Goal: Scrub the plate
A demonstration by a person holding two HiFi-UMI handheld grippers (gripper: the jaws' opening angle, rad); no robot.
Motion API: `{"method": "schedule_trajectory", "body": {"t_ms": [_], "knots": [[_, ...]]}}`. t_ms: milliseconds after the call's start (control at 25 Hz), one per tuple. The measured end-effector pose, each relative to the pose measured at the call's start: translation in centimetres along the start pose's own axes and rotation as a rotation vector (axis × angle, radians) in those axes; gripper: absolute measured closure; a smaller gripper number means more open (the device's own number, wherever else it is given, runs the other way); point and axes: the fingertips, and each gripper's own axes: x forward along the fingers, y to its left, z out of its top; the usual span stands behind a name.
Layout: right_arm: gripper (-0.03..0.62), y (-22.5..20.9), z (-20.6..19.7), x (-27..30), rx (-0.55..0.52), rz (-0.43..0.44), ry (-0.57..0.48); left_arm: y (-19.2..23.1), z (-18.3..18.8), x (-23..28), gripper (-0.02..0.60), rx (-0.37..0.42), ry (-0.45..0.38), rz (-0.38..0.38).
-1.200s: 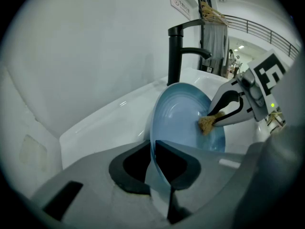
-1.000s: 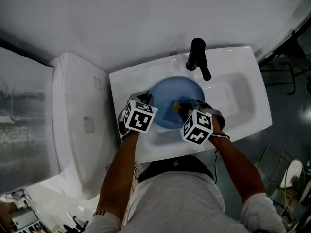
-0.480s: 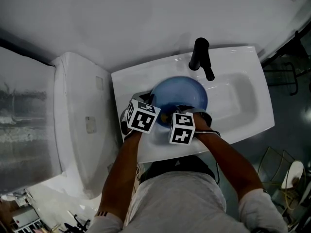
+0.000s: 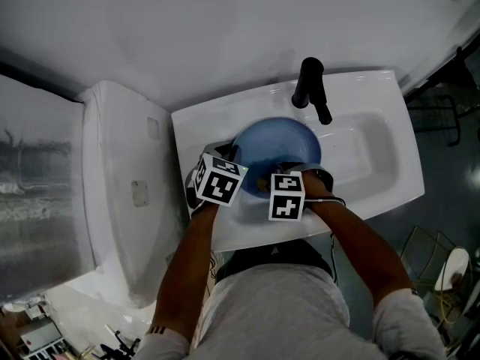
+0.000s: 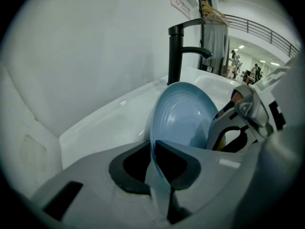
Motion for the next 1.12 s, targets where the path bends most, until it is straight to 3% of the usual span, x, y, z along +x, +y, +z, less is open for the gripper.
{"method": "schedule_trajectory", "body": {"t_ms": [640,920,1120], "knots": [[0.531,-0.2,-5.6,-1.8,0.023,-0.027,0.117,0.0,-0.1,0.1,0.535,0.009,0.007,0.009],[0.531,-1.4,-4.5,-4.7,0.119,-0.120,0.001,-0.2,0.3,-0.4,0.534,0.018,-0.024,0.019],[0.531,-3.0,-3.5,-8.0,0.248,-0.248,-0.141,-0.2,1.1,-1.6,0.532,0.019,-0.064,0.031]]}}
